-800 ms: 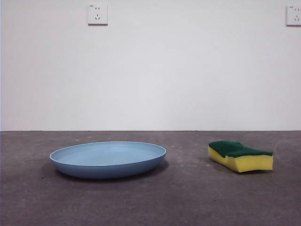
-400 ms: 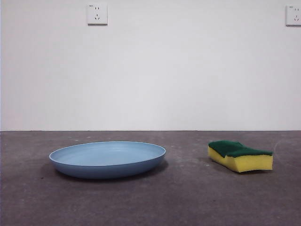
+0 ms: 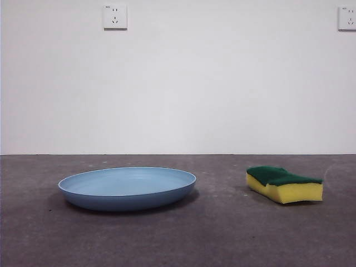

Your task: Pick up the plate,pick up the cloth,clean the plate with the cloth

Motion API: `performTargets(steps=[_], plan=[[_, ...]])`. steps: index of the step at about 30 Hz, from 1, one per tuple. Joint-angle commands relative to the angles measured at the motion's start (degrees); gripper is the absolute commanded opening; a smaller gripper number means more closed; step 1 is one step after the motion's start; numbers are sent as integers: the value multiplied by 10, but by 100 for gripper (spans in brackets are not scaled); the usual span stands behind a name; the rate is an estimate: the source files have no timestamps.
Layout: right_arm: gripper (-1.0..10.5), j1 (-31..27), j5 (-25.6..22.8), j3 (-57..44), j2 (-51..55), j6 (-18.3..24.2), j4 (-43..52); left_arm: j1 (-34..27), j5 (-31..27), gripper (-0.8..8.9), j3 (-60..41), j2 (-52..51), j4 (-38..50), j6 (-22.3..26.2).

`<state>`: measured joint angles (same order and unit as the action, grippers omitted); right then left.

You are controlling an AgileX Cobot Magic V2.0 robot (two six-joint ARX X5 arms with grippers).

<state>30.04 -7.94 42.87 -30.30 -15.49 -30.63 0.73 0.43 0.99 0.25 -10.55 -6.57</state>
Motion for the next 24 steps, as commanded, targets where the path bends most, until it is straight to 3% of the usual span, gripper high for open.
performTargets(steps=[1,4,7,11,15,19,21,24], plan=[[1,1,1,-5,0,-5,2,-2,-1,-3,-8,-1,2,6],[1,1,0,-5,0,21,-2,-2,-1,-3,-8,-1,2,6],[1,1,-8,-5,1,92,-2,-2,-1,-3,-8,-1,2,6],[1,-16,-30,-5,17,108,-6,-2,-1,-3,-8,-1,2,6],[1,-83,-25,-7,32,148,-6,-2,-2,-3,-8,-1,2,6],[1,-181,-24,-19,55,151,6,-2,-1,-3,-8,-1,2,6],[1,-223,-2,-37,72,154,32,-2,-2,-3,-8,-1,2,6],[1,-275,81,-83,105,174,99,-2,-2,-3,-8,-1,2,6]])
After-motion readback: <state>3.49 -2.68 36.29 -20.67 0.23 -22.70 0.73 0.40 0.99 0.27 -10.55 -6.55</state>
